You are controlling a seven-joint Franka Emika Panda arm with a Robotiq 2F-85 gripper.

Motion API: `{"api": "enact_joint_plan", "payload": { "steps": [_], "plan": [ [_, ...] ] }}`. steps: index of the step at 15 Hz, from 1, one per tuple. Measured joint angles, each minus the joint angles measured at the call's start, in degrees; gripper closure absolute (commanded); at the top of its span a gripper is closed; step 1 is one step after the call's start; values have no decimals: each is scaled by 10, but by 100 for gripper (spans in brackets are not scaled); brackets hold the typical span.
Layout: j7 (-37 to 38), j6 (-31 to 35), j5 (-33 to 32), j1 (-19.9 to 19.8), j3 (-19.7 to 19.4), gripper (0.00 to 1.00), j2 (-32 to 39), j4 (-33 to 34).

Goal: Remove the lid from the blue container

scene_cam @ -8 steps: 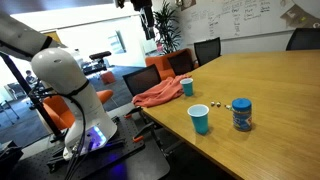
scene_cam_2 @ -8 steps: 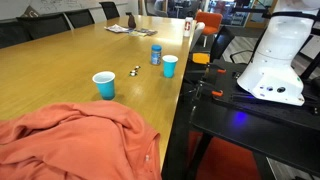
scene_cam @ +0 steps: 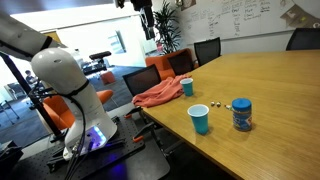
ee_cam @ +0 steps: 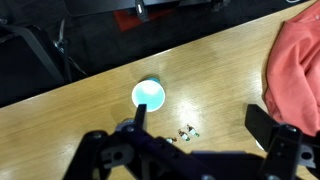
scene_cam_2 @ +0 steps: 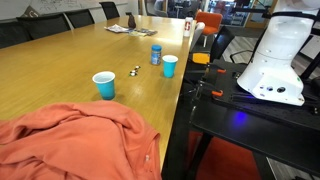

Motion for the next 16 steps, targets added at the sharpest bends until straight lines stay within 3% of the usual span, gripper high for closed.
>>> {"api": "enact_joint_plan", "payload": {
  "steps": [9, 16],
  "plan": [
    [2, 4, 0, -1, 0, 0, 3, 1],
    [25, 129, -6, -28, -10, 0, 99, 33]
  ]
}}
